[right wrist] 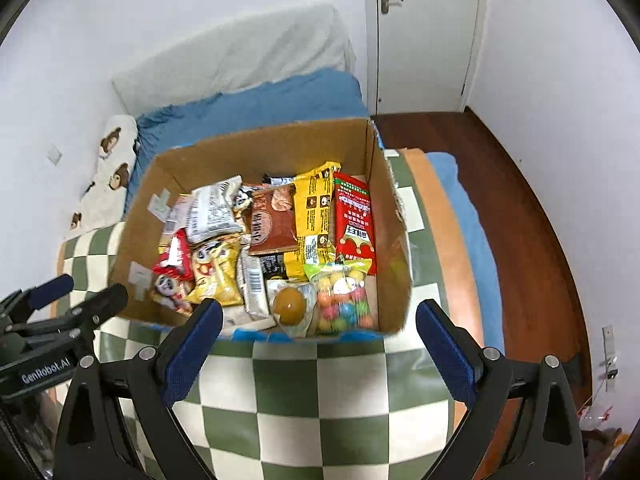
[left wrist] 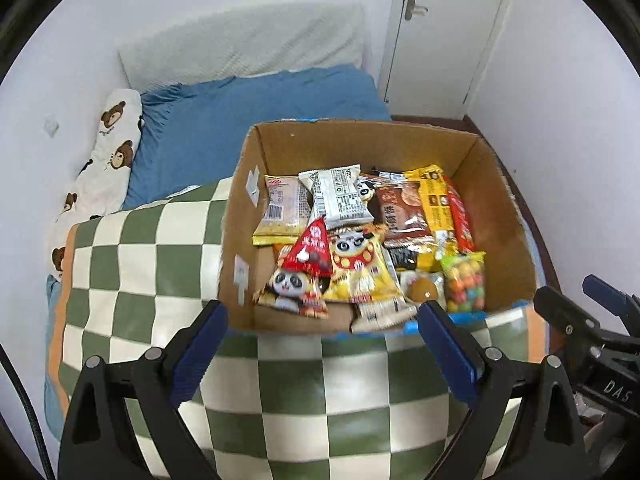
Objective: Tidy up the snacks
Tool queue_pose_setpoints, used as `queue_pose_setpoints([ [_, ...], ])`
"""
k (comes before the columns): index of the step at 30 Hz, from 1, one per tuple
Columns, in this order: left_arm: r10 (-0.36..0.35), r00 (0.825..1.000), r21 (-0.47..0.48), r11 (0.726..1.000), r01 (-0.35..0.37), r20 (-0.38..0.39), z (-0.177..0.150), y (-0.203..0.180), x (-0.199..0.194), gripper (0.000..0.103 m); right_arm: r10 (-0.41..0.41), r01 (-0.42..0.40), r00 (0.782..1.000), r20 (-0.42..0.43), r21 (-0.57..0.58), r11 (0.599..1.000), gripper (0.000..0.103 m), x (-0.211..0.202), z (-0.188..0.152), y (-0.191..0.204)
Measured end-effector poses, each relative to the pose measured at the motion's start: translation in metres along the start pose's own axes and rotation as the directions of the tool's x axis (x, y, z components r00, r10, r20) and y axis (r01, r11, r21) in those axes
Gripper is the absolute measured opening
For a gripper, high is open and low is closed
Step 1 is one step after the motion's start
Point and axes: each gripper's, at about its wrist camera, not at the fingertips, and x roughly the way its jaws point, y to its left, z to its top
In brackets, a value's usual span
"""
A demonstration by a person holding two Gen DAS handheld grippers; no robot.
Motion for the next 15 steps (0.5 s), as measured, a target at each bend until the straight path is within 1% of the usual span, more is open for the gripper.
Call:
queue_pose_setpoints([
  [2,0.0,1.0,-0.007,1.0,0.001,0.029,-0.013,0.0,-0.018,0.097,0.007,-0.007,1.0,0.028,0.006,1.0,0.099,-0.016,-0.008,-0.001],
  [5,0.004,0.997,-0.012,1.0,-0.003,0.074,-0.03,0.002,-0.043,0.097,-0.004,0.005,0.997,0.072,-0.005,1.0,0.099,-0.044,-0.024,0.0],
  [9,0.009,0.991,-0.015,1.0,-0.007,0.134,-0.048,0.003,-0.079,0.097,-0.001,0.004,0.994,0.112,-0.022,1.0,0.099,-0.081,-0.045,0.004],
  [15,0.0,0.984,-0.019,1.0,0.003,0.18,-0.071,0.005,-0.127,0.097,0.024,-0.017,0.988,0.155,-0.048,0.999,0.1,-0.137,-0.073,0.013],
])
